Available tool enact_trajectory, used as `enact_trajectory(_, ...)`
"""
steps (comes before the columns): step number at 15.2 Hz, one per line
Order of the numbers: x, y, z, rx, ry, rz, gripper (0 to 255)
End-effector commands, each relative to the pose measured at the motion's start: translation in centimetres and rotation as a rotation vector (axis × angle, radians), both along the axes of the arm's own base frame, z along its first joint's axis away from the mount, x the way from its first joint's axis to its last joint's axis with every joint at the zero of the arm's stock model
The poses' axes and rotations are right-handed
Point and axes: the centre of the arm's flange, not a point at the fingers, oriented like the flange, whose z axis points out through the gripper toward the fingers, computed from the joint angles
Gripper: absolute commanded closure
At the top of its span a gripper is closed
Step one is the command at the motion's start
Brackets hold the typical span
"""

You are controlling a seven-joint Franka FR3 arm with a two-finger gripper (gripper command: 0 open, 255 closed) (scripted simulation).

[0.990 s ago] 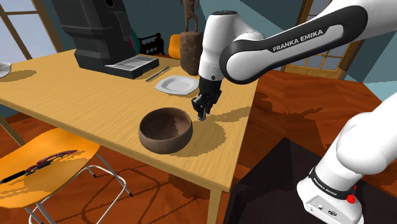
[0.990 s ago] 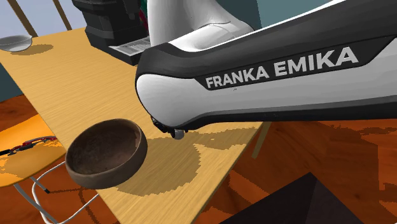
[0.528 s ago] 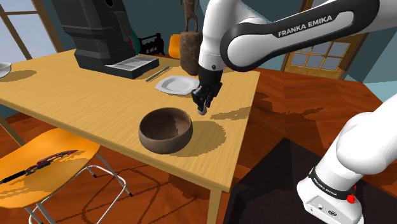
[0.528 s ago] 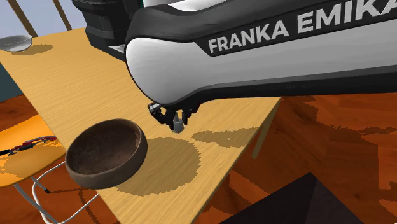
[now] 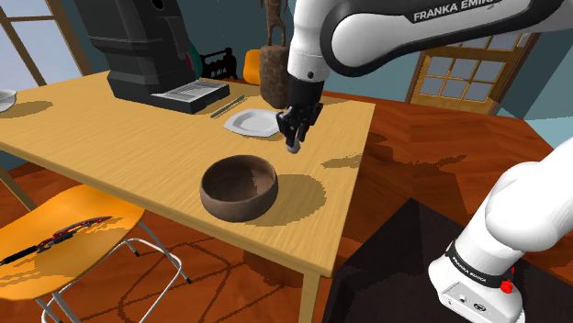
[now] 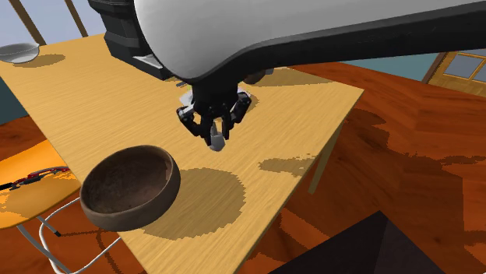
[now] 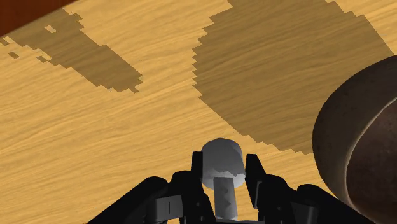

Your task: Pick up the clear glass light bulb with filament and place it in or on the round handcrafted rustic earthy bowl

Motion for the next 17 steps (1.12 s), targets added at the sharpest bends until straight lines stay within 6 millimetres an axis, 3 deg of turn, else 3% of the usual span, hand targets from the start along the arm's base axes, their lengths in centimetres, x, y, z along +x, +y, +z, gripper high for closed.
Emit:
enact_trajectory(1,0.0,0.1,1.1,0.000,0.000,0.000,255)
enact_trajectory(17,0.0,0.1,9.5,0.000,0.000,0.000,255)
